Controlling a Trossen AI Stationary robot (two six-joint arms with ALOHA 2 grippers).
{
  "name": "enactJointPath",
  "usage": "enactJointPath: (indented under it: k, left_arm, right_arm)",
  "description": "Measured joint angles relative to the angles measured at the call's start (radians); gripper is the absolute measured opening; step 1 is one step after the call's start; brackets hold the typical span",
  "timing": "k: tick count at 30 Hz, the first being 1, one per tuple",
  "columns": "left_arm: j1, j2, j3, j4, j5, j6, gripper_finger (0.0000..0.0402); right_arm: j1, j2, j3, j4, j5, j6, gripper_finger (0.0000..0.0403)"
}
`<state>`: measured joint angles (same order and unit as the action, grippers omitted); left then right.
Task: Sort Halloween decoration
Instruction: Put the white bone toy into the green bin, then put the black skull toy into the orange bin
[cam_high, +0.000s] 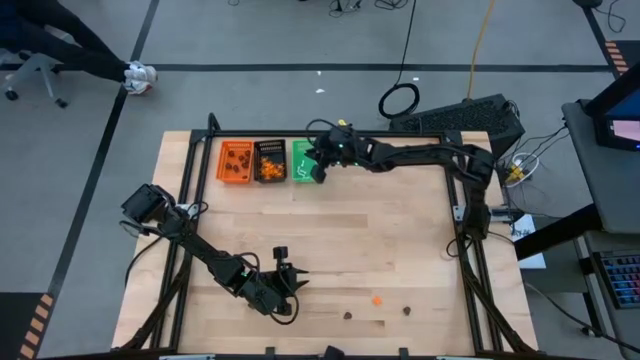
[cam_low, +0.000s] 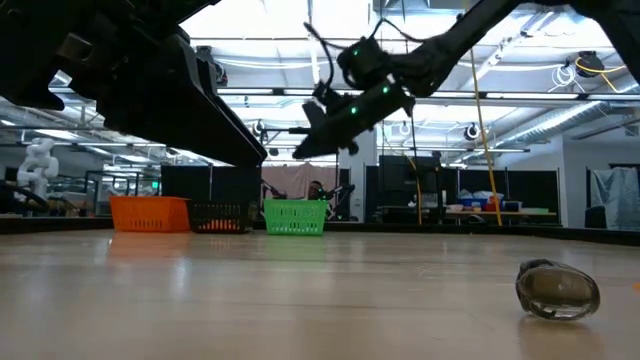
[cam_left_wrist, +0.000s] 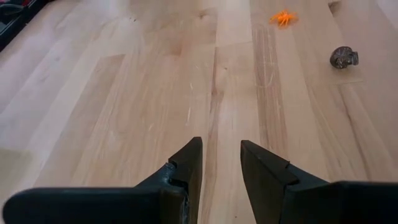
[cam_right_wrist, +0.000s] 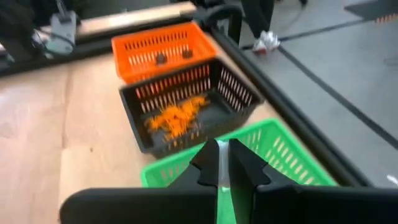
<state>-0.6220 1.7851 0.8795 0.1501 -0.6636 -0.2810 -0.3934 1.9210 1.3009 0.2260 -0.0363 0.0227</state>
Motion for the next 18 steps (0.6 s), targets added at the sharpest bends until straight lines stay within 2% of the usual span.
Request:
enactJointPath:
  k: [4,8,14,18]
  left_arm:
    - [0.0,0.0,0.0,0.001,0.0,0.0,0.0109]
    - [0.0,0.0,0.0,0.002,0.0,0.0,0.0109]
    - [0.0,0.0,0.0,0.019,0.0,0.0,0.0109]
    - [0.0,0.0,0.0,0.03,0.001,0.0,0.0109]
  right_arm:
    - [-0.007,0.029,0.001,-0.024,-0.003,0.019,0.0007]
    - [-0.008,0.04,0.001,-0.071,-0.003,0.063,0.0032]
    - [-0.004,0.029,0.001,-0.113,-0.021,0.078,0.012]
    - [0.021,-0.046,0.001,-0.183,-0.021,0.053,0.0178]
